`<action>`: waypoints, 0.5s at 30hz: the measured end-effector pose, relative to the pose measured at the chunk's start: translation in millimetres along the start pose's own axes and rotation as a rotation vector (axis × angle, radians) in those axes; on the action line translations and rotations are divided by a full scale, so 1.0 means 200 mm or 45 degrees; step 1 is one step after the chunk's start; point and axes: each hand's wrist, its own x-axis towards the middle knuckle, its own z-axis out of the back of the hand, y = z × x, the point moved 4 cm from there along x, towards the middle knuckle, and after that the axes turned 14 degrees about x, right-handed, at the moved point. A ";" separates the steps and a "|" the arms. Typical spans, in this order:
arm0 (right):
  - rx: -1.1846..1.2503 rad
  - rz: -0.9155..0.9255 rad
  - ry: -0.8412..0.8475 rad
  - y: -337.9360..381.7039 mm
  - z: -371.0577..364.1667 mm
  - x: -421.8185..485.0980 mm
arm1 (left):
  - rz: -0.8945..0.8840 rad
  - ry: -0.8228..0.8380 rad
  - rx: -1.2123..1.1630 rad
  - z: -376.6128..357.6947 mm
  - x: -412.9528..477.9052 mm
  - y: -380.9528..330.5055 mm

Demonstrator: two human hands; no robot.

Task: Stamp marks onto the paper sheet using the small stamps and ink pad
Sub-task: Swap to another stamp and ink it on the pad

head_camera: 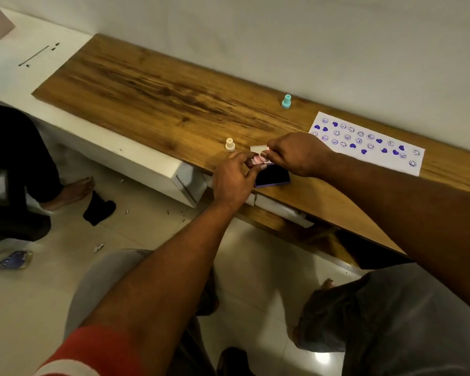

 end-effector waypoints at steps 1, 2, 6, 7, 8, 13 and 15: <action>0.001 -0.015 -0.029 -0.01 -0.01 -0.01 | 0.022 -0.013 0.017 0.01 0.00 0.03; 0.019 -0.030 -0.048 -0.01 -0.02 -0.01 | 0.045 -0.025 0.047 0.01 -0.01 0.07; 0.092 -0.088 -0.010 -0.05 -0.07 -0.04 | 0.177 -0.004 0.210 0.01 0.00 0.20; 0.089 -0.100 0.001 -0.06 -0.07 -0.05 | 0.202 0.015 0.247 0.00 0.00 0.21; 0.086 -0.112 0.001 -0.08 -0.07 -0.06 | 0.209 0.030 0.278 -0.01 0.00 0.22; -0.008 -0.158 -0.038 -0.13 -0.04 -0.09 | 0.177 0.027 0.272 -0.04 0.01 0.24; -0.032 -0.216 -0.050 -0.16 -0.03 -0.10 | 0.170 0.023 0.254 -0.03 0.00 0.25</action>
